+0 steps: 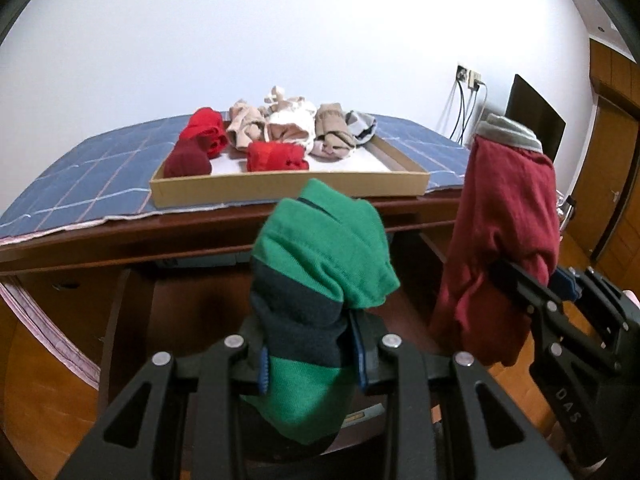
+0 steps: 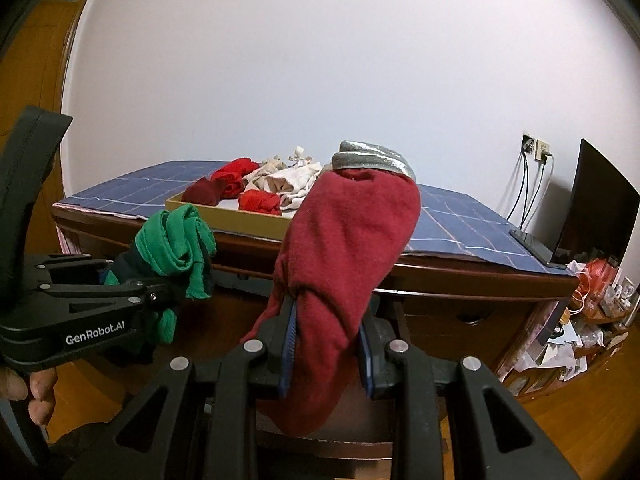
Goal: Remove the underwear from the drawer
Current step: 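Carry both garments up over the cardboard tray on the desk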
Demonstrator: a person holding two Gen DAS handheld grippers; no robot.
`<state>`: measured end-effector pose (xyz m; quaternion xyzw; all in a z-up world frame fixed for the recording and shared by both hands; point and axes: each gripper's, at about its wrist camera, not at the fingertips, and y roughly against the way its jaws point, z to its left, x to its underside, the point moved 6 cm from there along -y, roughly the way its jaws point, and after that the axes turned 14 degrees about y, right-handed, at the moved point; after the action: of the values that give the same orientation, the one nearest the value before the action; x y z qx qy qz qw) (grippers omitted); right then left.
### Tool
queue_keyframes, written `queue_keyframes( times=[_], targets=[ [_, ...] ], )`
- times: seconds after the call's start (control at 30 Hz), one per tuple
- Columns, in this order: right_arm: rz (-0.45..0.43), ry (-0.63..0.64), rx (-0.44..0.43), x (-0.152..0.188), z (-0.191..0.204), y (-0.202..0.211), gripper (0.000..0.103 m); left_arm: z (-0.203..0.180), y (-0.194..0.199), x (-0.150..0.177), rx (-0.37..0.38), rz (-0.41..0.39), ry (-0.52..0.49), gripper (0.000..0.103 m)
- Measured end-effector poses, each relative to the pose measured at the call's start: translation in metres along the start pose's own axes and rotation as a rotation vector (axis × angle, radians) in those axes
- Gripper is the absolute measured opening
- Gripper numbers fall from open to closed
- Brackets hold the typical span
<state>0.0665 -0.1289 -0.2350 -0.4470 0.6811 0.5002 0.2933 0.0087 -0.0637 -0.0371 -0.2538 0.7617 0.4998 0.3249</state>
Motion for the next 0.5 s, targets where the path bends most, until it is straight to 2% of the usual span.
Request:
queue_keyframes(
  times=[0.5],
  targets=[
    [-0.059,0.019,0.046,-0.023,-0.011,0.018,0.028,-0.015,0.017,-0.017,0.031,-0.070,-0.023,0.028]
  ],
)
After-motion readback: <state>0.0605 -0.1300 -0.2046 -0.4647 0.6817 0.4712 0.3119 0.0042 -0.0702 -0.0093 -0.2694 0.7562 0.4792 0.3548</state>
